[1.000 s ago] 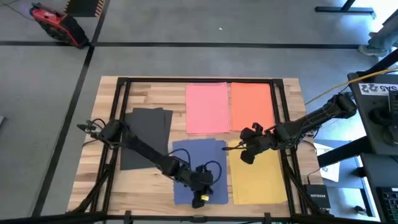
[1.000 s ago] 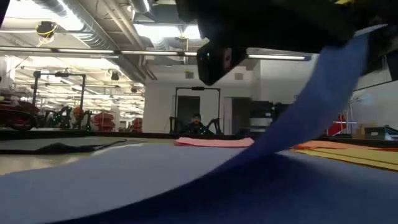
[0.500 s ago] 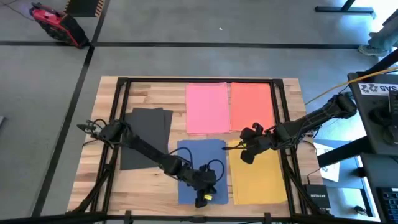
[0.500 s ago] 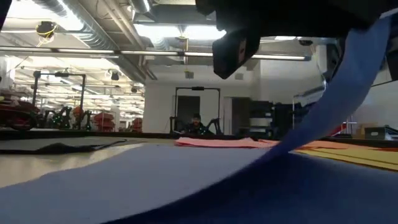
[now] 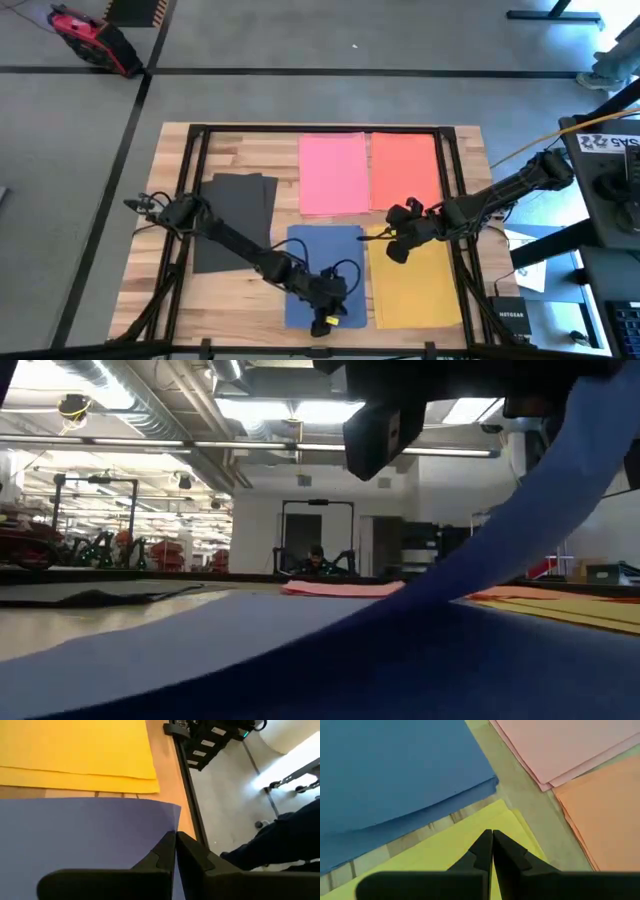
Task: Organize paper
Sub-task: Put all of the blue paper at the lower center of the table
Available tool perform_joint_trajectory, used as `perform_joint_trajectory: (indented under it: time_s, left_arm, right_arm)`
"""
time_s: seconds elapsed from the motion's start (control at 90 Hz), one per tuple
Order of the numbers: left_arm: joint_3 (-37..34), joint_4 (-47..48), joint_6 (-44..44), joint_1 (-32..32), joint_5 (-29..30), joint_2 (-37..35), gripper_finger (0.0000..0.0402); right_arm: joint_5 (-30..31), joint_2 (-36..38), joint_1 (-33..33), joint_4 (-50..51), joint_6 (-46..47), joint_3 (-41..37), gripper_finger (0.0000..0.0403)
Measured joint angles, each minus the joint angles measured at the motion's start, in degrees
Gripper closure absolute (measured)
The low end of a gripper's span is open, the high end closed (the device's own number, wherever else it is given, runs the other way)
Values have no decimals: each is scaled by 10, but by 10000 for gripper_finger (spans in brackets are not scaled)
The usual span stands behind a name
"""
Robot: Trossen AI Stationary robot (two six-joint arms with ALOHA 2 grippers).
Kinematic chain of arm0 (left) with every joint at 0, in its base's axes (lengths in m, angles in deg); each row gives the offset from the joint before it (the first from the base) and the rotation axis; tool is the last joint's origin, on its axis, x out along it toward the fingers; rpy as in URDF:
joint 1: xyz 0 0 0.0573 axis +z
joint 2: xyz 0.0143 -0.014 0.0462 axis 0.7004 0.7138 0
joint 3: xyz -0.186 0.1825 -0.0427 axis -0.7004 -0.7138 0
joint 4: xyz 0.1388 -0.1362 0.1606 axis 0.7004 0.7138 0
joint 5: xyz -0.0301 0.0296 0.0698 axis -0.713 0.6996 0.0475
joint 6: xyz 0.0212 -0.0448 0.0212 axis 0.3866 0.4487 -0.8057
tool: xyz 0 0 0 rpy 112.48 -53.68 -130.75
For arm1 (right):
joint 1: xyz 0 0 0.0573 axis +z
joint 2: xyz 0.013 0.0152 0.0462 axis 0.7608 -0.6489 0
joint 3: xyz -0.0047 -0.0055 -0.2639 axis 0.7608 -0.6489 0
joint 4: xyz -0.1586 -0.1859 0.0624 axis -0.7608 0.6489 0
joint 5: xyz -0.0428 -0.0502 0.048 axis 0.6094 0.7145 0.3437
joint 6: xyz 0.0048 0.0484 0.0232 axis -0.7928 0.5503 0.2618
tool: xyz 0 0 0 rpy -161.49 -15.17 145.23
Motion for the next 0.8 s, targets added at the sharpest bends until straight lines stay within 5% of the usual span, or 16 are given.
perform_joint_trajectory:
  time_s: [0.8]
  left_arm:
    - [-2, 2, 19, 10, -1, 1, 399]
  right_arm:
    - [-11, 0, 0, 1, 7, 0, 402]
